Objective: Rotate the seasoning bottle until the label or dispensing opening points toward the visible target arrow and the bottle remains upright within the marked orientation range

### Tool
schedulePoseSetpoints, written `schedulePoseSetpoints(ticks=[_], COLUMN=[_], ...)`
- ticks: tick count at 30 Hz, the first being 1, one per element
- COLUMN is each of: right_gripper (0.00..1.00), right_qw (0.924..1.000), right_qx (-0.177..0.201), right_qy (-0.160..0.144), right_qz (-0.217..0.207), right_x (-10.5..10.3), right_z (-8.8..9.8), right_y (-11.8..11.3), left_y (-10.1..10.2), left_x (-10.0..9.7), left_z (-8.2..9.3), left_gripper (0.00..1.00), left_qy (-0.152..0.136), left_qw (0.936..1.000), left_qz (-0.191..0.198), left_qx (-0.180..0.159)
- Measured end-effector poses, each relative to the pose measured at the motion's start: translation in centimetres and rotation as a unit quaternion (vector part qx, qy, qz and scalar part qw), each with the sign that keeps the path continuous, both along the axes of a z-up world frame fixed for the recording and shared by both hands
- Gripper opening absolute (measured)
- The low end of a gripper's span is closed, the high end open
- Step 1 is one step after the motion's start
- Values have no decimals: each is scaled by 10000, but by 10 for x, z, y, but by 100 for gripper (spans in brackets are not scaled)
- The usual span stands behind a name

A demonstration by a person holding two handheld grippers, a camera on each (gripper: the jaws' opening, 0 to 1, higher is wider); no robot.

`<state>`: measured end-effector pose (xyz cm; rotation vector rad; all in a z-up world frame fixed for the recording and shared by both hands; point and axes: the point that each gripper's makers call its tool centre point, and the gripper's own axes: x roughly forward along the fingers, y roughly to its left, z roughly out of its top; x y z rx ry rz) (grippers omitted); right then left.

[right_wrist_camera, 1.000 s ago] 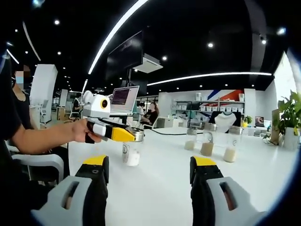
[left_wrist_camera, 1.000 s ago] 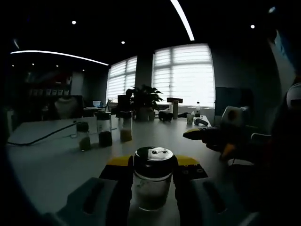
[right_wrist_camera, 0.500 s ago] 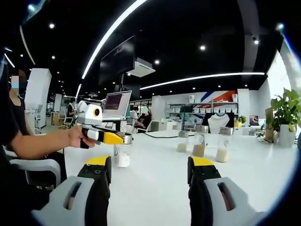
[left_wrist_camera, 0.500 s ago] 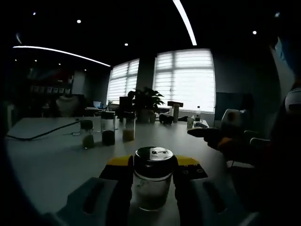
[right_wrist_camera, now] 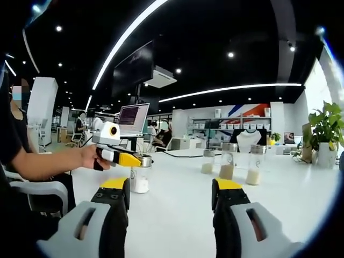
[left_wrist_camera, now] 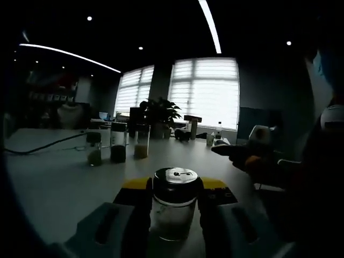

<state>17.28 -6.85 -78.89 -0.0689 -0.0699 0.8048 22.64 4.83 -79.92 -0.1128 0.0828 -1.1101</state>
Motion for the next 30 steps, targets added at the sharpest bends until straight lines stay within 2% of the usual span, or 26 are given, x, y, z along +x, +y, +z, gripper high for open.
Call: schedulePoseSetpoints(ticks=[6, 7, 8, 10, 12, 21, 30], right_gripper=[58, 58, 58, 58, 58, 57, 57], right_qw=[10000, 10000, 10000, 10000, 10000, 10000, 10000], right_qx=[45, 34, -5, -33, -37, -46, 35], right_qy=[-56, -68, -90, -84, -51, -19, 34], right_qz=[-3, 1, 3, 4, 15, 33, 82], right_x=[-1, -1, -2, -2, -1, -1, -2], right_z=[2, 2, 2, 0, -1, -3, -4], right_y=[0, 1, 1, 1, 1, 3, 7], left_y=[-1, 0, 2, 0, -1, -4, -6], left_x=[1, 3, 10, 9, 10, 7, 6], left_z=[0, 0, -1, 0, 0, 1, -3], left_gripper=[35, 35, 34, 35, 35, 35, 35], left_qy=[-58, -137, -423, -196, -306, -223, -190], left_qw=[9999, 9999, 9989, 9998, 9994, 9992, 9996], left_qz=[-130, -65, 69, -16, -111, -312, -94], left_qx=[-53, 15, 209, 72, 78, -76, 186])
